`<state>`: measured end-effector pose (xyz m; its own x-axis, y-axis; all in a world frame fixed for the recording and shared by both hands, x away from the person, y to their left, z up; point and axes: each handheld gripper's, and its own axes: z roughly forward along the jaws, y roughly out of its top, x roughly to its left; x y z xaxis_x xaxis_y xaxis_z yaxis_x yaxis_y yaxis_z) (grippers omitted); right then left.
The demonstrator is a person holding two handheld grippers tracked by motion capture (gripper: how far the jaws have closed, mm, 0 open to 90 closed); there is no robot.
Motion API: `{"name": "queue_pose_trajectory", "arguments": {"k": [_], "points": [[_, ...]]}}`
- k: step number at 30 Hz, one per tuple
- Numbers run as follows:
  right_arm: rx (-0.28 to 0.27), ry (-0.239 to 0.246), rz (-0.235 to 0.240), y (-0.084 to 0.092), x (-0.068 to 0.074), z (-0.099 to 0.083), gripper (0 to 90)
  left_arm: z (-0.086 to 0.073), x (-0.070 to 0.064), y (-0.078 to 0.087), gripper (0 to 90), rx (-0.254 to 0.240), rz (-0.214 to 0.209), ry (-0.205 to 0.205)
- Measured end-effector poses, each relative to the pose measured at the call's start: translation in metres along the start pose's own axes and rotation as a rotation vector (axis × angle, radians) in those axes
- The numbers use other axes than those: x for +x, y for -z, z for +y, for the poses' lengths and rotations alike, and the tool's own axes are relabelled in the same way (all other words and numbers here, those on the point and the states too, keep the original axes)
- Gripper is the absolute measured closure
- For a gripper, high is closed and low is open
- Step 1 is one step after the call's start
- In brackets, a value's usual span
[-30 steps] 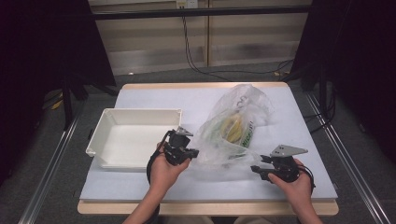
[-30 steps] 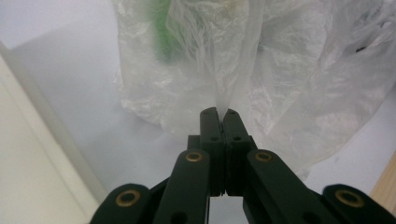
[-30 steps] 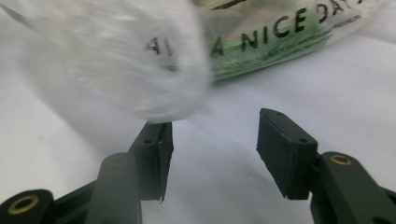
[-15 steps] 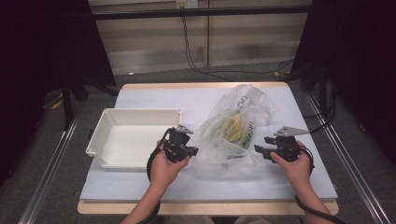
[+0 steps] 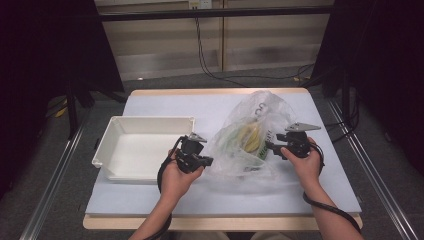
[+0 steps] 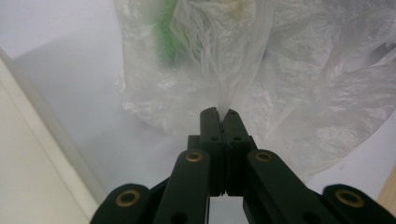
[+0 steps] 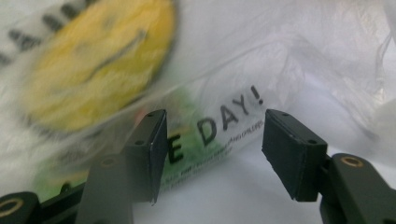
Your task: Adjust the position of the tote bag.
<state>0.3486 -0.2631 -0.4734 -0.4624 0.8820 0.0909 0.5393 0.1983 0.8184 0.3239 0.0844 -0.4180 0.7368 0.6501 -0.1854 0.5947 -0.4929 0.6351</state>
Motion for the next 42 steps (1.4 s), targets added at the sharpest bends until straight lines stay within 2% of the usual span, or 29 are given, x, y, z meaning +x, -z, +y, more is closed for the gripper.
{"name": "queue_pose_trajectory", "arguments": {"k": [3,5,7,8,9,10,11,12,13,14,17,20,23,24,25,31,35,39,42], "points": [[-0.012,-0.028,0.003,-0.009,-0.002,0.007,42.5,0.000,0.001,0.001,89.7,0.004,-0.002,-0.006],[-0.009,-0.023,-0.004,-0.012,-0.001,0.008,43.7,0.001,0.001,0.001,89.7,0.002,-0.004,-0.004],[0.006,-0.034,0.016,-0.018,-0.001,0.009,46.6,0.001,0.001,0.001,89.7,0.004,-0.005,0.001],[0.013,-0.034,0.014,-0.021,-0.001,0.008,51.4,0.001,0.001,0.001,89.6,0.001,-0.006,0.001],[0.042,-0.043,0.034,-0.026,0.001,0.008,58.1,0.001,0.001,0.001,89.7,0.000,-0.005,0.001],[0.050,-0.057,0.038,-0.027,0.002,0.007,63.6,0.001,0.001,0.001,89.6,0.000,-0.005,0.001],[0.050,-0.057,0.038,-0.027,0.002,0.007,63.6,0.001,0.001,0.001,89.6,0.000,-0.004,0.001],[0.047,-0.073,0.065,-0.028,0.002,0.007,69.0,0.001,0.002,0.002,89.6,0.000,-0.005,-0.003],[0.055,-0.100,0.064,-0.028,0.004,0.007,74.6,0.001,0.002,0.002,89.6,0.000,-0.005,-0.003],[0.055,-0.100,0.064,-0.028,0.004,0.007,74.6,0.001,0.002,0.002,89.6,0.000,-0.005,-0.003],[0.057,-0.124,0.074,-0.025,0.004,0.008,89.0,0.001,0.003,0.003,89.6,0.008,-0.005,-0.005],[0.076,-0.106,0.071,-0.017,0.007,0.008,90.0,0.002,0.003,0.003,89.6,-0.006,-0.008,0.003],[0.075,-0.101,0.074,-0.012,0.009,0.005,90.0,0.002,0.004,0.004,89.6,-0.004,-0.007,-0.006],[0.070,-0.102,0.071,-0.009,0.010,0.002,90.0,0.002,0.003,0.003,89.6,-0.007,-0.008,0.004],[0.059,-0.109,0.075,-0.003,0.013,-0.002,90.0,0.003,0.004,0.003,89.6,0.000,-0.002,-0.006],[0.037,-0.088,0.073,0.016,0.023,-0.012,90.0,0.008,0.004,0.001,89.6,0.004,-0.009,-0.007],[0.030,-0.092,0.073,0.023,0.026,-0.020,90.0,0.012,0.009,-0.001,89.5,-0.001,-0.010,0.011],[0.015,-0.098,0.068,0.031,0.029,-0.027,90.0,0.017,0.011,-0.001,89.6,0.013,-0.002,0.002],[0.012,-0.085,0.066,0.037,0.031,-0.032,90.0,0.023,0.014,-0.001,89.5,0.024,0.005,0.000]]}}
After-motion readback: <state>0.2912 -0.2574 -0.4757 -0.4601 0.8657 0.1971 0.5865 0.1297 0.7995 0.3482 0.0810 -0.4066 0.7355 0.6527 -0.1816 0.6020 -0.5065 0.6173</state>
